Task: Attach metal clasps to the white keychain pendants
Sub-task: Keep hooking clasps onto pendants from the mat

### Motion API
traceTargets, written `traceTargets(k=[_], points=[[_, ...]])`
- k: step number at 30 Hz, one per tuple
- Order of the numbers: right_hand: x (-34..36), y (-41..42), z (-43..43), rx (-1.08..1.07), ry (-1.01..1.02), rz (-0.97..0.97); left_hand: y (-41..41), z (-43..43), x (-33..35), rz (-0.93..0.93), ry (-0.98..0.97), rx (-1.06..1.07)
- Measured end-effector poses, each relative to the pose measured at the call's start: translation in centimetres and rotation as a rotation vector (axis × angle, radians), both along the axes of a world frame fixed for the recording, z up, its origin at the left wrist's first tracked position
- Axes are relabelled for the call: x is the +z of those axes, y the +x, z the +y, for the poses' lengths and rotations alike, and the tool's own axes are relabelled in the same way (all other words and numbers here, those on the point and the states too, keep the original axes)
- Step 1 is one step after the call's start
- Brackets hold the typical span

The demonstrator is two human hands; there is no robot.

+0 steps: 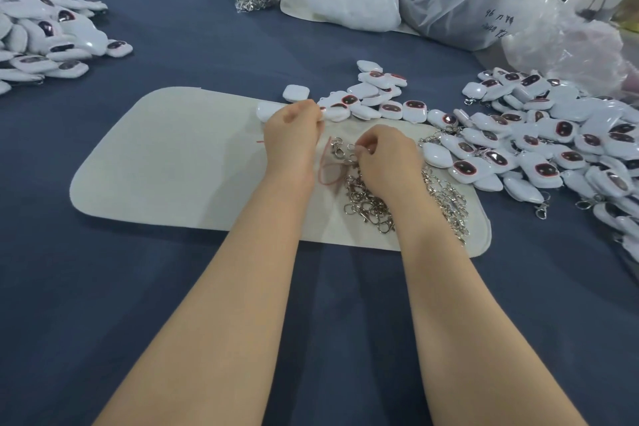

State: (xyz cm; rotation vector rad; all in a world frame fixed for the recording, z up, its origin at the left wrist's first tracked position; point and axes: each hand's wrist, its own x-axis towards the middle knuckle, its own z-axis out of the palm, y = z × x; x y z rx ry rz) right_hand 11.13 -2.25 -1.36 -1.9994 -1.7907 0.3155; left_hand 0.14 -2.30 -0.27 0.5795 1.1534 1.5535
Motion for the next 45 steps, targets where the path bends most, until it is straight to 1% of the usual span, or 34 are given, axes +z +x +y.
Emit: traceTargets(k=[2,4,6,8,10,12,14,17,19,21,25,27,30,34,38,41,45], points=[[-0.1,0.2,0.0,-0.015,0.075,0.126,-0.4,0.1,0.2,-0.279,-0.001,0.018],[0.0,0.4,0.0,-0.050,0.154,0.334,-0.6,0.0,0.4,-0.421,0.013,0.025],[0.3,0.5,0.1,-0.083,0.229,0.540,-0.5,0.0,0.4,-0.479,0.021,-0.011],[0.7,0.5,0.1,-0.095,0.243,0.772,-0.3,0.0,0.2,-0.476,0.007,-0.055],[1.0,0.3,0.0,-0.090,0.196,1.088,-0.1,0.2,0.1,-0.435,0.014,-0.072],[1.2,0.3,-0.1,-0.084,0.163,1.387,0.0,0.3,0.0,-0.350,0.004,-0.076],[1.3,0.4,0.0,-0.089,0.145,1.577,0.3,0.1,-0.1,-0.200,-0.015,-0.085],[1.4,0.5,0.2,-0.110,0.108,1.744,0.8,-0.2,-0.4,0.115,-0.003,-0.103],[1.3,0.5,0.3,-0.124,0.086,1.796,1.0,-0.3,-0.5,0.283,0.014,-0.129],[1.2,0.5,0.3,-0.102,0.081,1.800,1.1,-0.5,-0.5,0.350,0.033,-0.160],[1.1,0.6,0.1,-0.003,0.091,1.674,1.2,-0.5,-0.6,0.420,0.029,-0.186],[1.2,0.5,0.0,0.027,0.099,1.642,1.2,-0.6,-0.6,0.414,0.011,-0.190],[1.4,0.3,-0.2,0.053,0.100,1.638,1.1,-0.7,-0.6,0.451,0.007,-0.179],[1.6,0.2,-0.4,0.085,0.092,1.639,1.1,-1.0,-0.6,0.530,0.124,-0.188],[1.5,0.2,-0.4,0.100,0.093,1.643,1.3,-0.9,-0.4,0.679,0.214,-0.201],[1.5,0.3,-0.3,0.115,0.092,1.630,1.4,-1.0,-0.2,0.698,0.226,-0.187],[1.4,0.3,-0.2,0.160,0.099,1.639,1.2,-1.2,-0.1,0.662,0.216,-0.208]])
